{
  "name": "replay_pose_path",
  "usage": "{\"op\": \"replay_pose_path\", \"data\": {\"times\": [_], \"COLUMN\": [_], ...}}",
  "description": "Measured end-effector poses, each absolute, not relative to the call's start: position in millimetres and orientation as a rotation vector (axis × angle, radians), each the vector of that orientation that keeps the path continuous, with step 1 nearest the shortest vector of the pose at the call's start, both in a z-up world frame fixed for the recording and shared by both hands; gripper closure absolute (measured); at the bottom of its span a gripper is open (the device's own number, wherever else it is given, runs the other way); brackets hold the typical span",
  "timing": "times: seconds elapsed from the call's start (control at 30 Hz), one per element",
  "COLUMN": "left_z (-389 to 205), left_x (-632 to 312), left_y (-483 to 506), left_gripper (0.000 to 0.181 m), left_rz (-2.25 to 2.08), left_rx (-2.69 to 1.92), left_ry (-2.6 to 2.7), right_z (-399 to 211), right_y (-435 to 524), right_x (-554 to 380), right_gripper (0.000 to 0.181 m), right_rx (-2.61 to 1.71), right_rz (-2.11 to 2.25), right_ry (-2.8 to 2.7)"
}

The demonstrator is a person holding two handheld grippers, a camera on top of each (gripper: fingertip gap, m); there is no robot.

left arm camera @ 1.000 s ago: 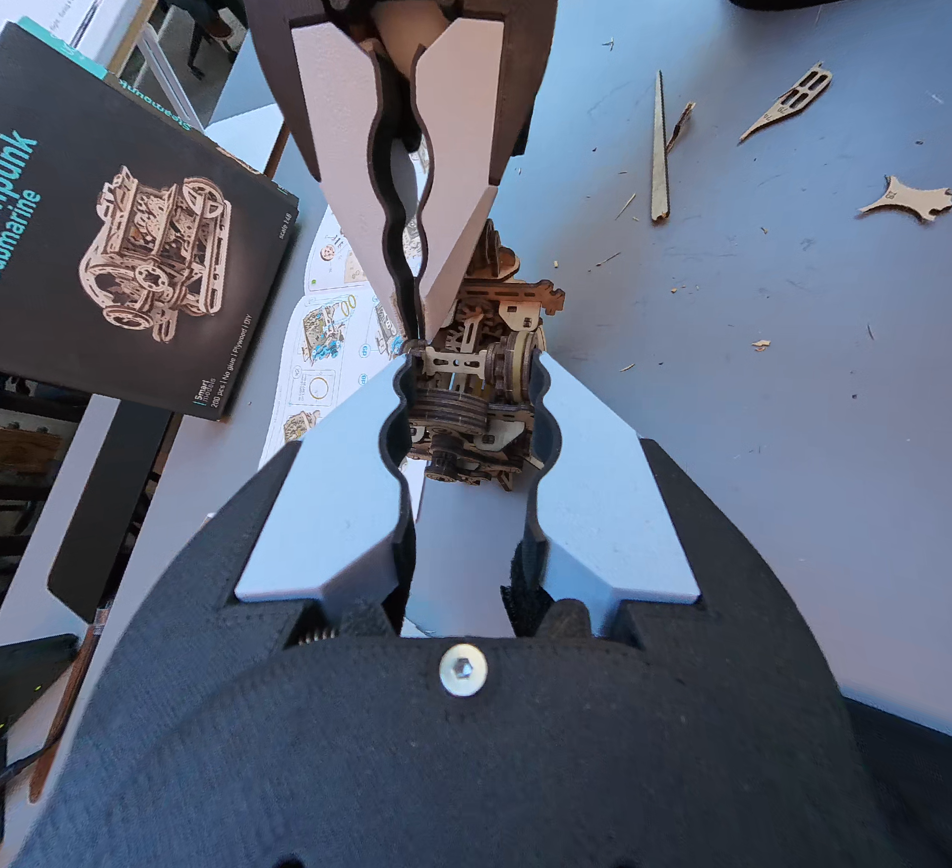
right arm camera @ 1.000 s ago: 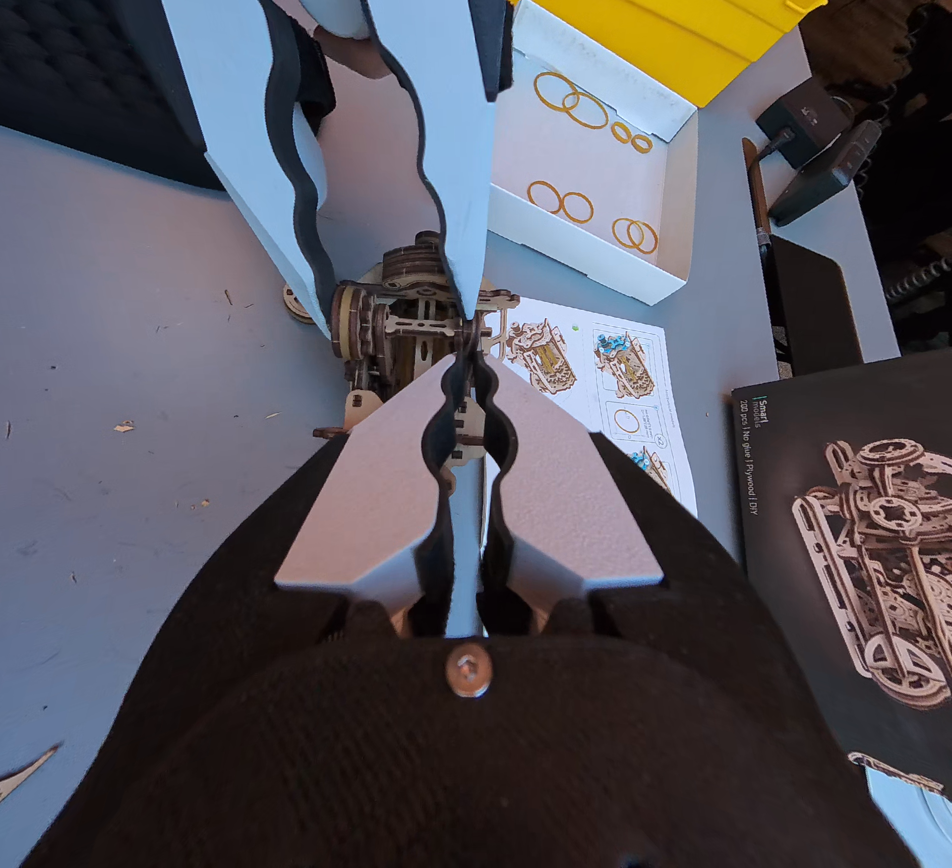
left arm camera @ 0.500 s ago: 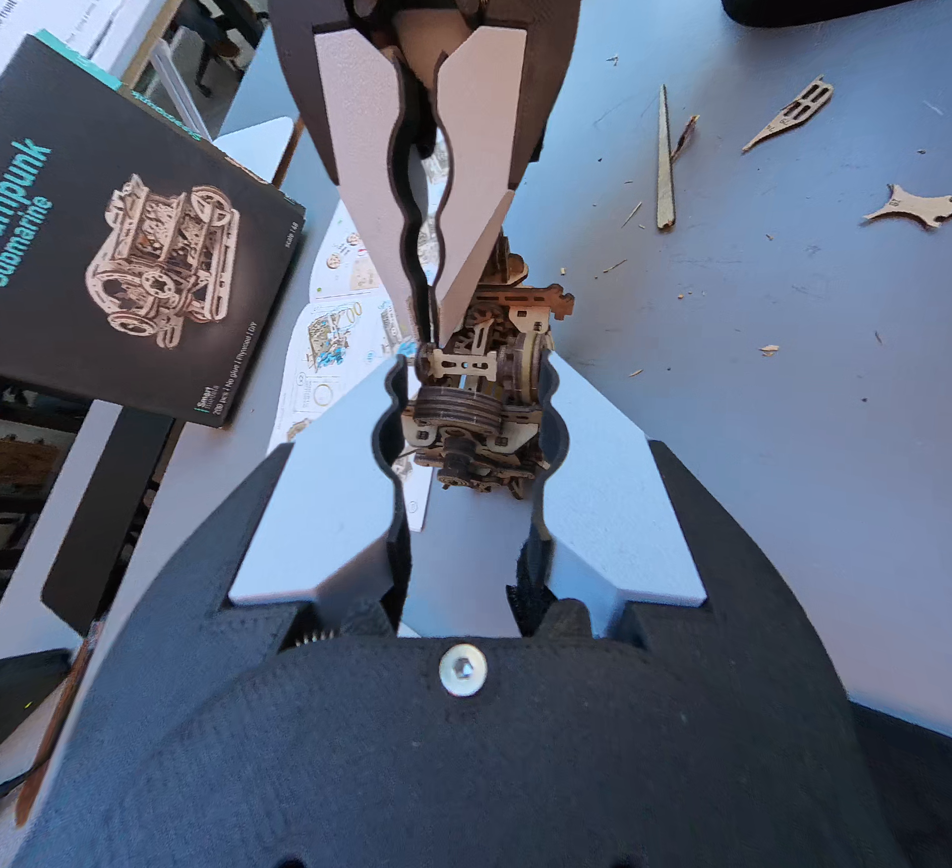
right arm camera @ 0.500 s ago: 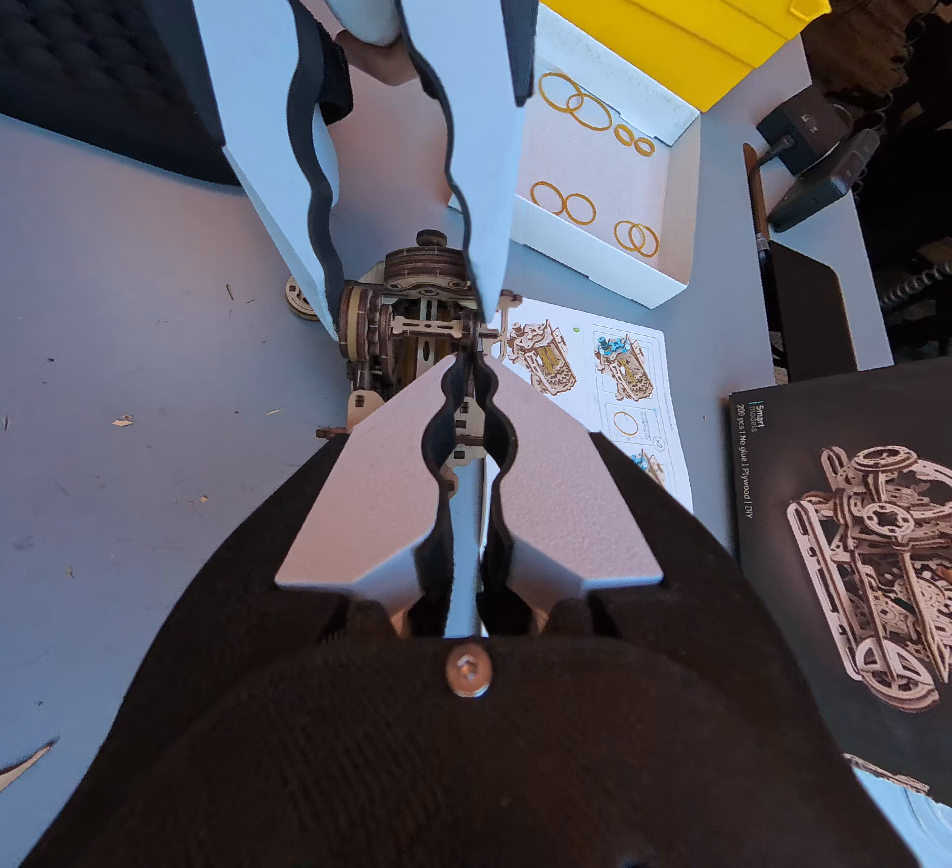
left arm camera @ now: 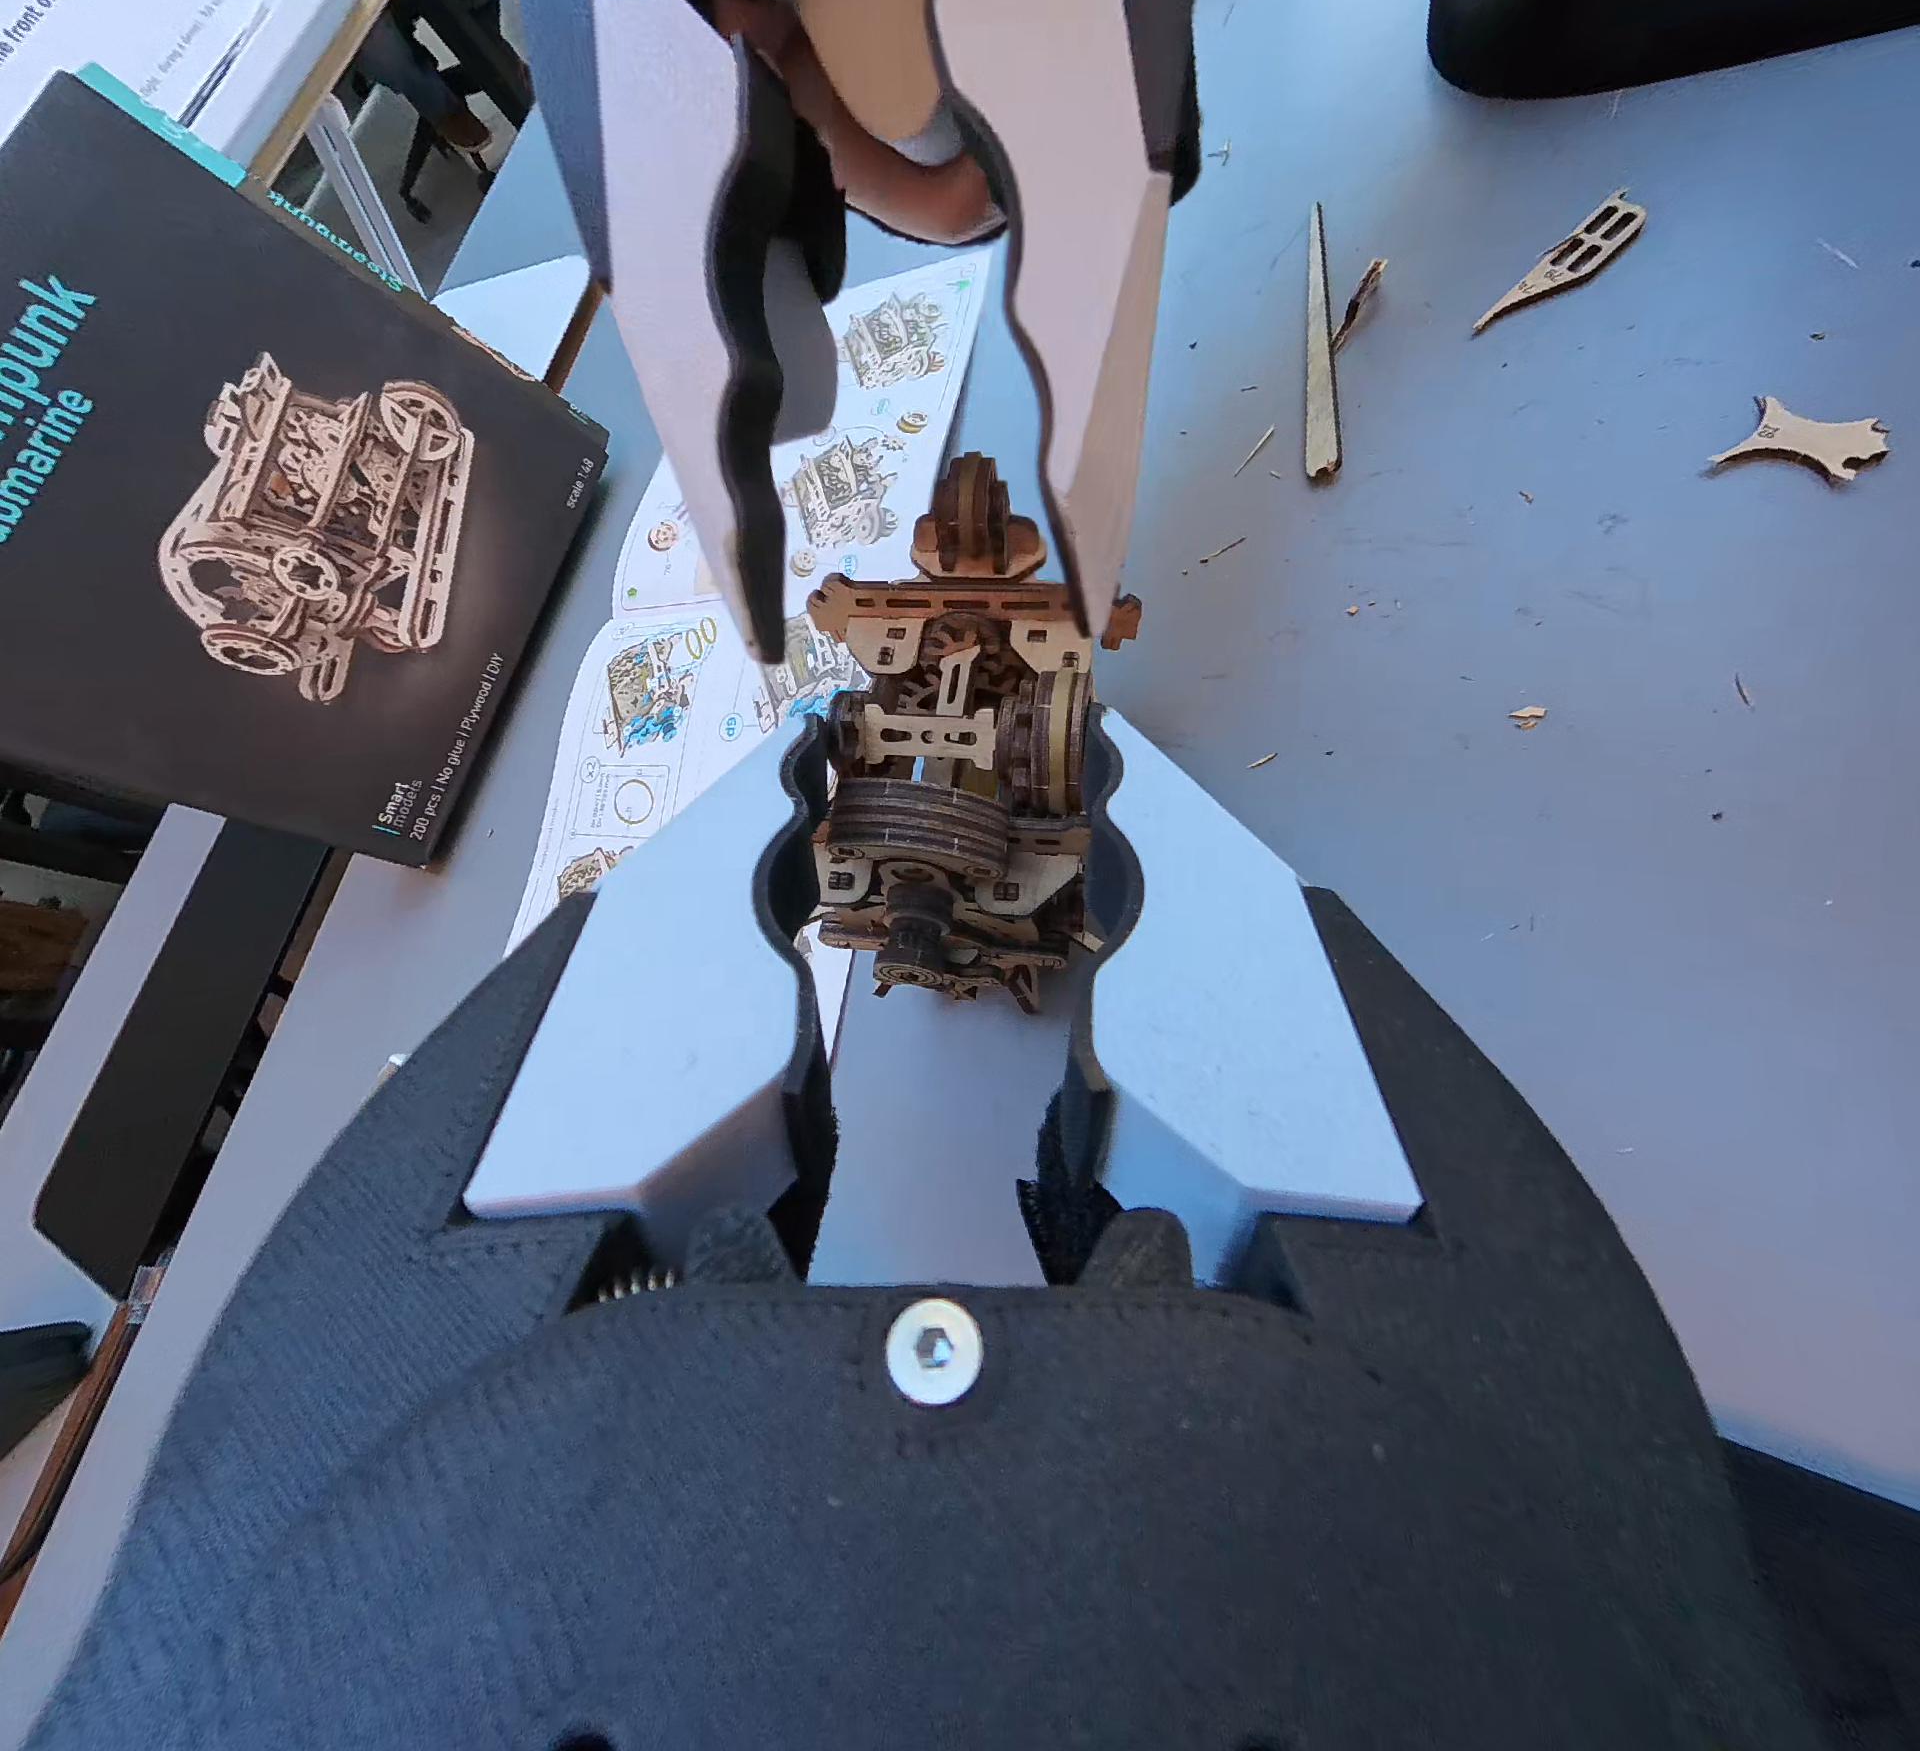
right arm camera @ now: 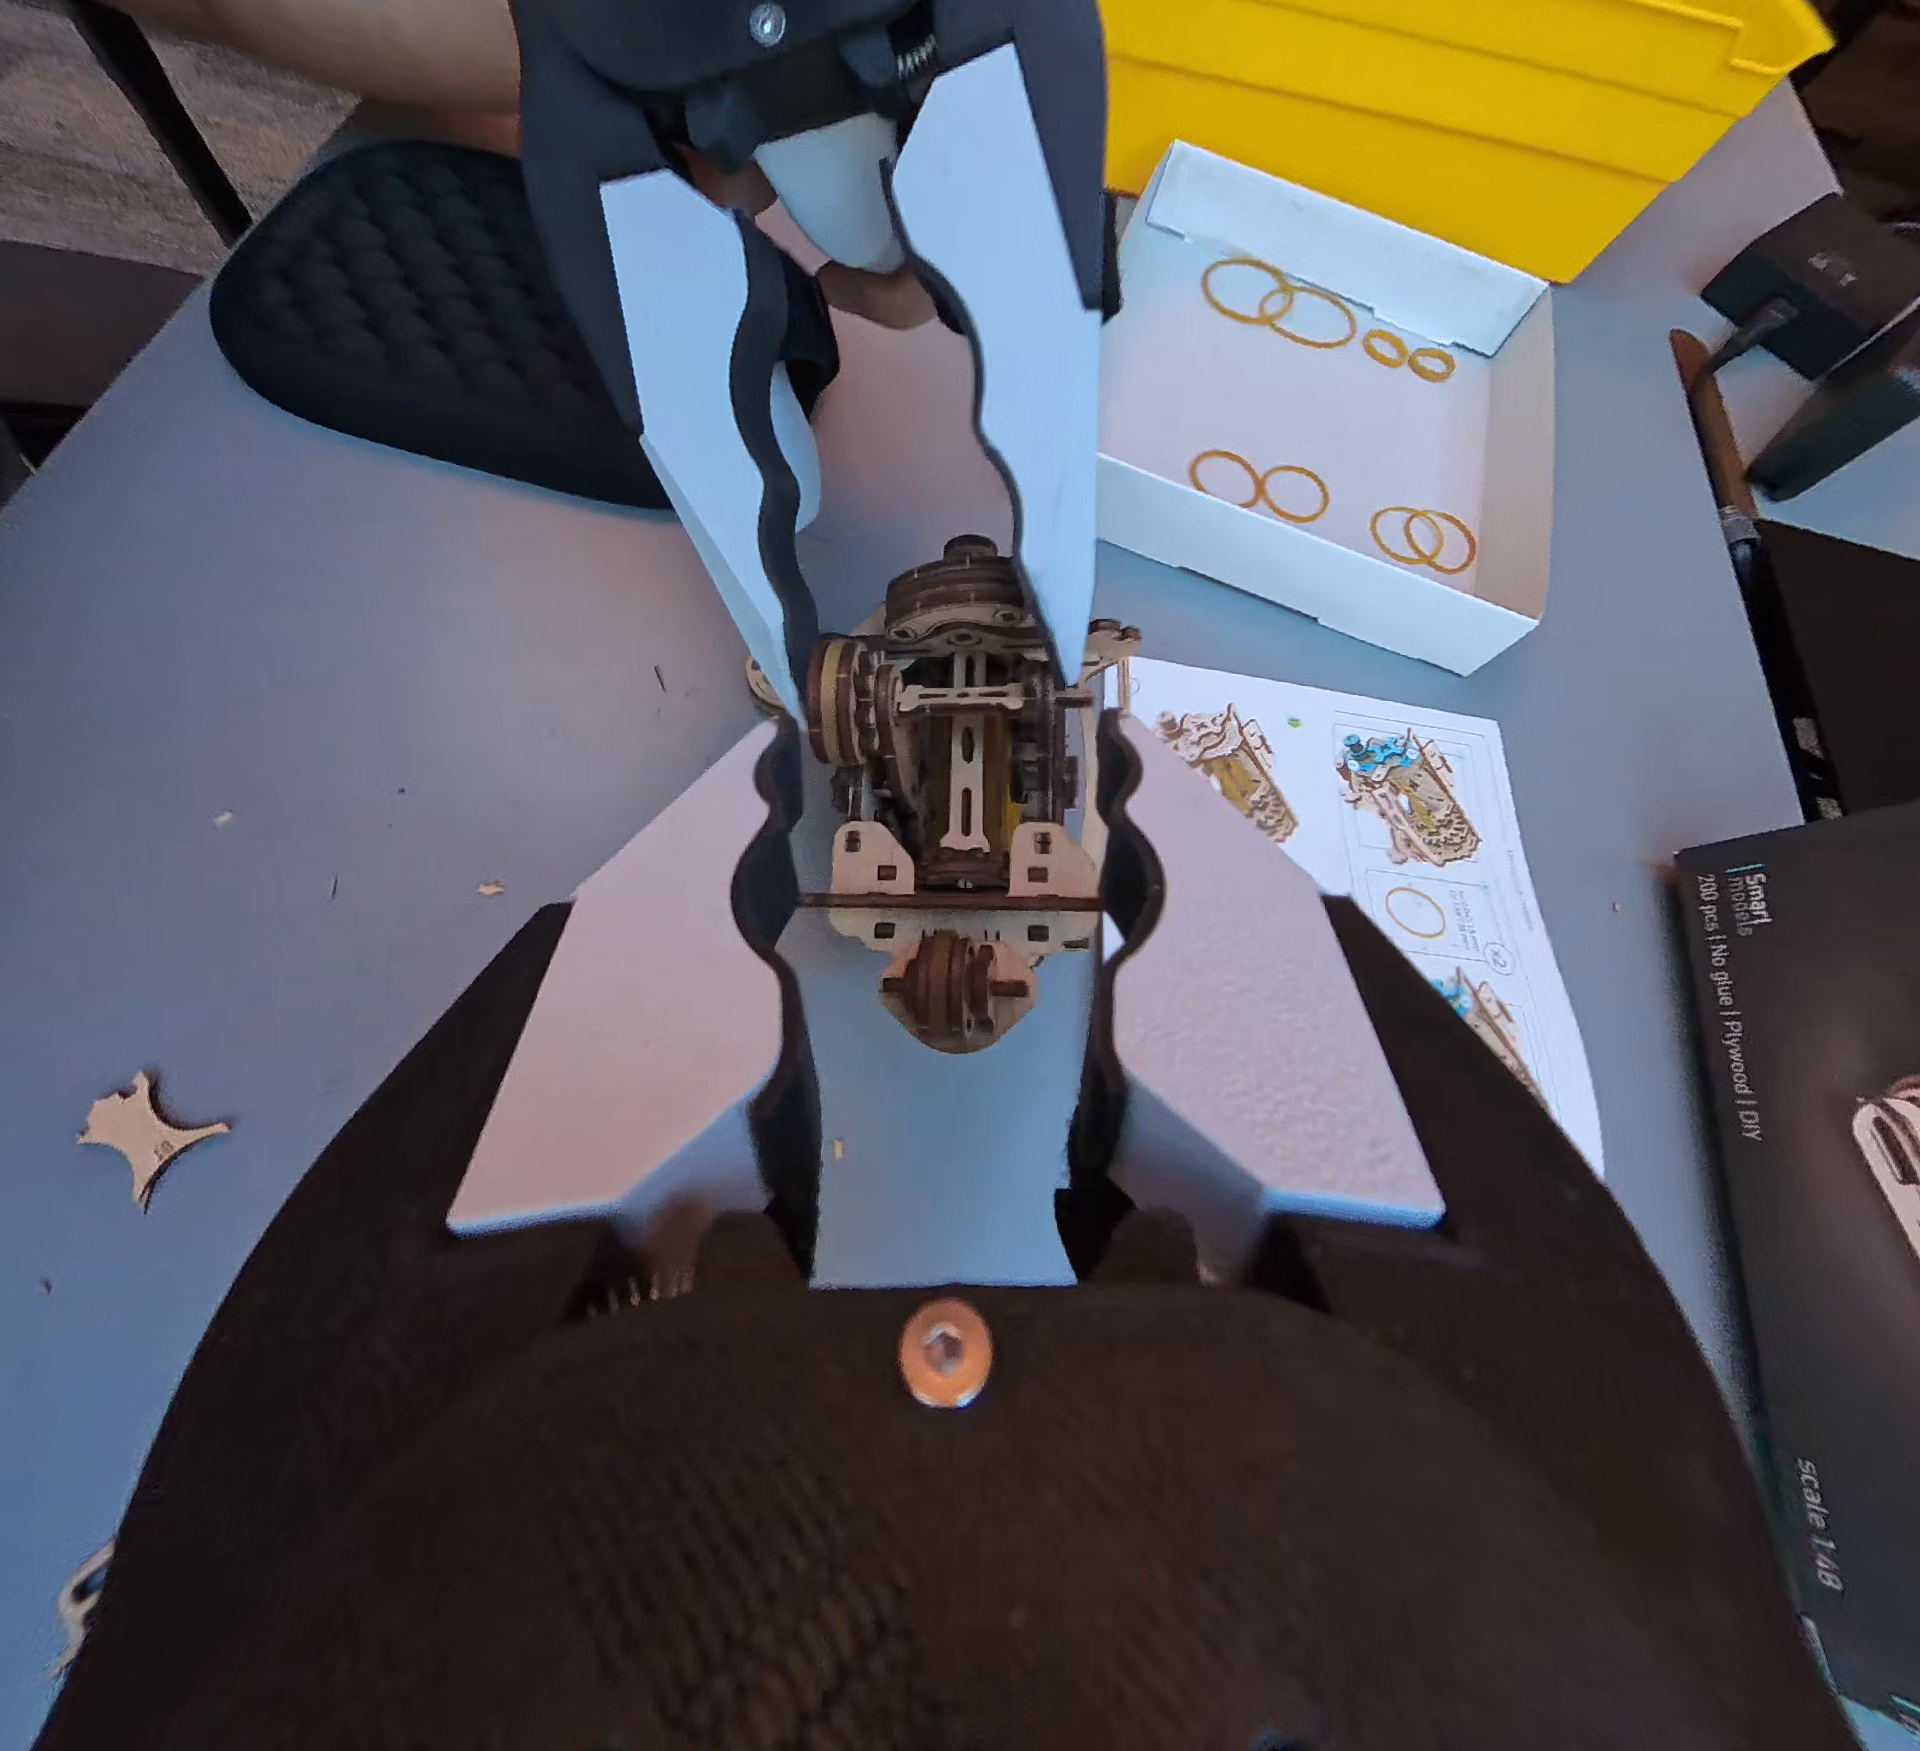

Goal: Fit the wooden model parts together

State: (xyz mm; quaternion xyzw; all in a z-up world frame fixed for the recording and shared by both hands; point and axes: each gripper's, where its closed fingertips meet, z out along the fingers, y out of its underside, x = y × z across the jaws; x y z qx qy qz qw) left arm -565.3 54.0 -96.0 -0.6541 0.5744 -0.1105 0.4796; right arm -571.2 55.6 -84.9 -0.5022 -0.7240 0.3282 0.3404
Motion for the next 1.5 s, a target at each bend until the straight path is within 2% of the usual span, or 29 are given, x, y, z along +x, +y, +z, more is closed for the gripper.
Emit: {"op": "replay_pose_path", "data": {"times": [0.27,0.33,0.63,0.77,0.9,1.07,1.5], "left_z": [-96.1,-96.7,-99.0,-101.4,-103.8,-106.8,-107.5], "left_x": [-563.8,-563.0,-562.6,-567.5,-567.9,-566.2,-566.7], "left_y": [53.7,53.6,49.7,57.0,57.4,55.5,55.1], "left_gripper": [0.133,0.133,0.132,0.117,0.112,0.131,0.131], "left_rz": [-0.280,-0.264,-0.253,-0.224,-0.228,-0.283,-0.256], "left_rx": [-1.586,-1.574,-1.552,-1.574,-1.559,-1.573,-1.559], "left_ry": [1.402,1.413,1.432,1.417,1.468,1.510,1.546], "right_z": [-95.2,-97.1,-98.9,-98.9,-98.6,-99.6,-101.0], "right_y": [55.5,52.4,48.5,49.4,51.1,52.6,52.4], "right_x": [-573.1,-573.2,-571.9,-572.3,-573.0,-572.9,-575.7], "right_gripper": [0.127,0.133,0.134,0.133,0.134,0.133,0.133], "right_rx": [-1.326,-1.306,-1.249,-1.254,-1.255,-1.243,-1.270], "right_rz": [0.748,0.730,0.629,0.636,0.652,0.630,0.573], "right_ry": [-1.858,-1.866,-1.870,-1.864,-1.850,-1.852,-1.864]}}
